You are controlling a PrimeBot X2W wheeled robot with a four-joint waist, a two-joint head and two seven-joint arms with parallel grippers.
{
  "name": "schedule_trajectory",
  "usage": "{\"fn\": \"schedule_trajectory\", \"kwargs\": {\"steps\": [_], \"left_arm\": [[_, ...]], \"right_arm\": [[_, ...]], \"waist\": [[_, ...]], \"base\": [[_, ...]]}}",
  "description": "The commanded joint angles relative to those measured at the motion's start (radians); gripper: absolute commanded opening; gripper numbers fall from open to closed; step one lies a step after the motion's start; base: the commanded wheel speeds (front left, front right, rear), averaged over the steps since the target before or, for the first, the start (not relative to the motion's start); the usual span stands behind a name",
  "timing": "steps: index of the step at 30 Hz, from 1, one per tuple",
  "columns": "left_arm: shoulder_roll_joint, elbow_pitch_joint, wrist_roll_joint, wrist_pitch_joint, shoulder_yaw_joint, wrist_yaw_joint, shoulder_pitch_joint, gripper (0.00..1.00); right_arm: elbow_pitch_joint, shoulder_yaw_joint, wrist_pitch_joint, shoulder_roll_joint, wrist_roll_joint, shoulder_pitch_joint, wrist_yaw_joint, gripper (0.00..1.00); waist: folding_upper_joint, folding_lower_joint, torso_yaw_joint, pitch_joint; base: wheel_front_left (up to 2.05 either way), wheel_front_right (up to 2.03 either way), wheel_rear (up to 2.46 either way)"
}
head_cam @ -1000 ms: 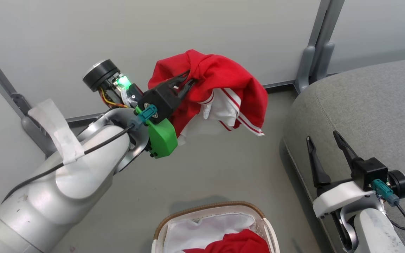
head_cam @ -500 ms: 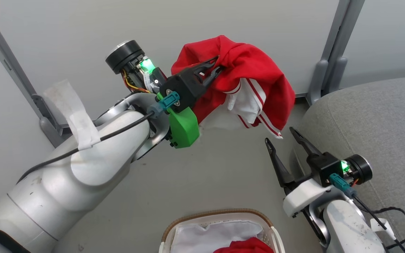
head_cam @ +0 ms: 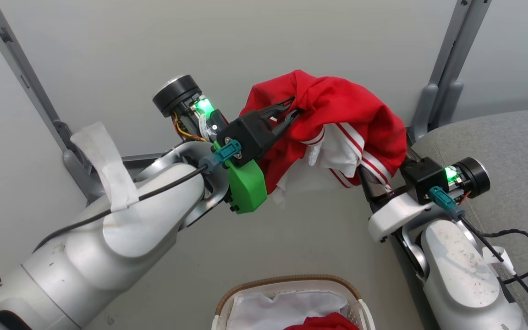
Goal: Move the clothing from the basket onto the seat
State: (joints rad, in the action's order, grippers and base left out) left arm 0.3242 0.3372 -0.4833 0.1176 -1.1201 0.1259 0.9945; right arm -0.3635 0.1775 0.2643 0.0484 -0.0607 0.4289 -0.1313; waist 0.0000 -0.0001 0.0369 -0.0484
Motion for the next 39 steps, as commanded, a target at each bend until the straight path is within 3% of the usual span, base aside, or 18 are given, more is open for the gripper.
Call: {"fn": "schedule_trajectory", "kwargs": {"steps": [1, 9, 10, 12, 21, 28, 39], "left_arm": [[0.004, 0.0, -0.007, 0.009, 0.003, -0.011, -0.024, 0.0], [-0.011, 0.021, -0.067, 0.084, 0.03, -0.067, -0.146, 0.0], [-0.015, 0.026, -0.075, 0.094, 0.034, -0.074, -0.163, 0.27], [-0.024, 0.037, -0.091, 0.115, 0.041, -0.086, -0.202, 0.99], [-0.083, 0.064, -0.129, 0.148, 0.13, -0.117, -0.392, 1.0], [-0.118, 0.055, -0.071, 0.147, 0.255, -0.121, -0.553, 1.0], [-0.167, 0.067, 0.039, 0.147, 0.404, -0.069, -0.672, 1.0]], "right_arm": [[-0.001, 0.003, 0.0, 0.004, 0.01, 0.018, 0.001, 0.0], [0.03, 0.004, 0.001, 0.004, 0.044, 0.012, 0.001, 0.0], [0.033, 0.001, 0.0, 0.004, 0.046, 0.01, 0.001, 0.0], [0.038, -0.005, 0.0, 0.004, 0.046, 0.008, 0.001, 0.0], [0.056, -0.062, 0.0, 0.004, 0.038, 0.002, 0.001, 0.0], [0.061, -0.106, 0.0, 0.004, 0.019, -0.012, 0.001, 0.0], [0.057, -0.128, 0.0, 0.004, 0.02, -0.026, 0.001, 0.0]], "waist": [[0.0, 0.0001, -0.001, 0.0], [0.0, 0.0001, -0.003, 0.005], [0.0, 0.0001, -0.002, 0.007], [0.0, 0.0001, -0.001, 0.01], [0.0, 0.0001, 0.001, 0.022], [0.0, 0.0001, 0.003, 0.037], [0.0, 0.0001, -0.005, 0.051]], "base": [[0.0, 0.0, 0.0], [0.0, 0.0, 0.0], [0.0, 0.0, 0.0], [0.0, 0.0, 0.0], [0.0, 0.0, 0.0], [0.0, 0.0, 0.0], [0.0, 0.0, 0.0]]}}
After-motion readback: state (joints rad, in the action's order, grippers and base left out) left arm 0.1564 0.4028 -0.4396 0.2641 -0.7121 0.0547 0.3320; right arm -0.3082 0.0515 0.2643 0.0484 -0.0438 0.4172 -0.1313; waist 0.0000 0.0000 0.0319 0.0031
